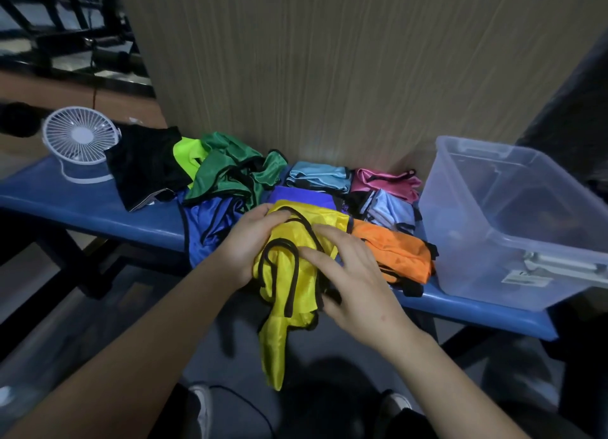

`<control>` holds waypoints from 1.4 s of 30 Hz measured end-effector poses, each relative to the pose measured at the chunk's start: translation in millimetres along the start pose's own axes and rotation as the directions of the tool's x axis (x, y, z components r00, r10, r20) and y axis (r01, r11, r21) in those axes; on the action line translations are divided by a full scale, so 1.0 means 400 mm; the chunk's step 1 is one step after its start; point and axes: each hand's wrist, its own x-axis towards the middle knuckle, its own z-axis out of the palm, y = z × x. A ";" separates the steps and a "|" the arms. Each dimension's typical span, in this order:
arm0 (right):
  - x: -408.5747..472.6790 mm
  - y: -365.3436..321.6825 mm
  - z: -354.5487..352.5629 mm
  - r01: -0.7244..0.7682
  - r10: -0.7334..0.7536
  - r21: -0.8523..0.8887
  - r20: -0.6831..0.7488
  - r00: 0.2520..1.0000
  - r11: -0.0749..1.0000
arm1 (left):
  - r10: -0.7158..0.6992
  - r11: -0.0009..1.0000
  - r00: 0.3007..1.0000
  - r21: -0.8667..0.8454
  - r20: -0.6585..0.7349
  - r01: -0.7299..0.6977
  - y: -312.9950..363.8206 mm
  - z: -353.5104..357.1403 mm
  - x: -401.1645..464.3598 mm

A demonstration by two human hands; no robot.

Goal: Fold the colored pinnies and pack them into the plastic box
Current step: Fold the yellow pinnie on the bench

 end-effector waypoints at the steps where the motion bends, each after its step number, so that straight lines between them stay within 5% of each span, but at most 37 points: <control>1: 0.001 -0.001 -0.003 0.004 -0.004 0.019 -0.004 1.000 1.000 | -0.008 1.000 1.000 0.005 0.003 0.008 -0.001 -0.001 0.000; 7: 0.014 -0.011 0.002 -0.112 0.152 0.244 -0.150 0.977 0.963 | -0.045 0.997 0.990 -0.060 0.131 0.053 -0.006 -0.004 -0.013; 15: 0.056 -0.047 -0.051 -0.231 0.491 0.661 -0.238 0.838 0.714 | -0.064 0.996 0.953 -0.037 0.297 0.079 -0.008 -0.014 -0.054; 25: 0.104 -0.092 -0.049 -0.225 0.568 0.727 -0.266 0.779 0.649 | -0.161 0.914 0.928 0.405 0.337 0.012 -0.032 -0.058 -0.071; 34: 0.121 -0.117 -0.030 -0.289 0.607 0.709 -0.242 0.757 0.643 | 0.071 0.945 0.801 0.216 0.595 -0.245 -0.022 -0.055 -0.114; 38: 0.120 -0.117 -0.021 -0.285 0.564 0.687 -0.218 0.797 0.668 | 0.308 0.855 0.866 0.284 0.395 -0.434 -0.022 -0.034 -0.124; 42: 0.113 -0.106 -0.022 -0.269 0.521 0.694 -0.178 0.835 0.668 | 0.304 0.902 0.922 0.241 0.239 -0.359 -0.004 -0.044 -0.118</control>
